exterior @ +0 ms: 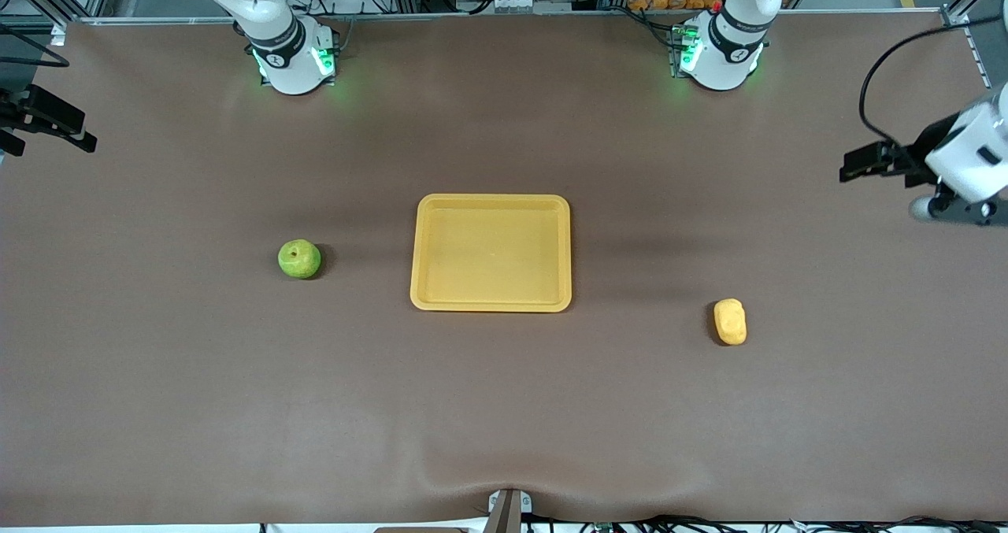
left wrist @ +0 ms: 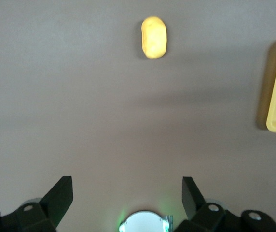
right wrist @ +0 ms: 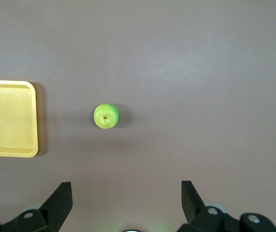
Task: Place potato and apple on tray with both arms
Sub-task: 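Reach the left gripper down over the yellow potato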
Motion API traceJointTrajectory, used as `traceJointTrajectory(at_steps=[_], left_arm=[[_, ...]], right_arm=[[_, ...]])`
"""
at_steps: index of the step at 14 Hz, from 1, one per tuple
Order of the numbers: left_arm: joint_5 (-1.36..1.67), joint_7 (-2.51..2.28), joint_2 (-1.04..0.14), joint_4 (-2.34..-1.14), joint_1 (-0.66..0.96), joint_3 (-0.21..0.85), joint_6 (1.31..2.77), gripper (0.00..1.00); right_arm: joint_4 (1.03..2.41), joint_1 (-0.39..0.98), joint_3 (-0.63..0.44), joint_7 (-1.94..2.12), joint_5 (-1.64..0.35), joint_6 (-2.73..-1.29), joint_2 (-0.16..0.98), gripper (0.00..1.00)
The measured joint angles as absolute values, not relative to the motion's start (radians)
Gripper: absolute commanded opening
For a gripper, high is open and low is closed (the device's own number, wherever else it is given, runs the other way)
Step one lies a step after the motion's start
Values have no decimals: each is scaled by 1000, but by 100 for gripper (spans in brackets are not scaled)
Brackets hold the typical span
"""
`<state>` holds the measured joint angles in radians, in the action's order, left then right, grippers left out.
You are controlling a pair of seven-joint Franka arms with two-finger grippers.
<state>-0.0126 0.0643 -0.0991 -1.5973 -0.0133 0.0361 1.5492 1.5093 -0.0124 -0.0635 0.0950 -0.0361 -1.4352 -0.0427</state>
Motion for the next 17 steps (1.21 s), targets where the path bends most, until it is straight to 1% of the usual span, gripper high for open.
traceJointTrajectory(at_steps=[3,6,10,14,17], left_arm=[[-12,-11,-186,-1601,-12,38,1654,100],[-12,-39,-263,-1601,-7,42,1714,100],[-13,-52,-326,-1602,-4,43,1758,100],[-13,-67,-420,-1617,11,46,1858,100],[-13,-93,-455,-1631,25,47,1907,100]], right_arm=[[1518,-14,-64,95,-35,-1436,-31,100],[1518,-15,-65,95,-35,-1437,-21,100],[1518,-16,-70,95,-34,-1438,-18,100],[1518,-16,-89,95,-34,-1438,-7,100],[1518,-16,-92,95,-34,-1439,4,100]])
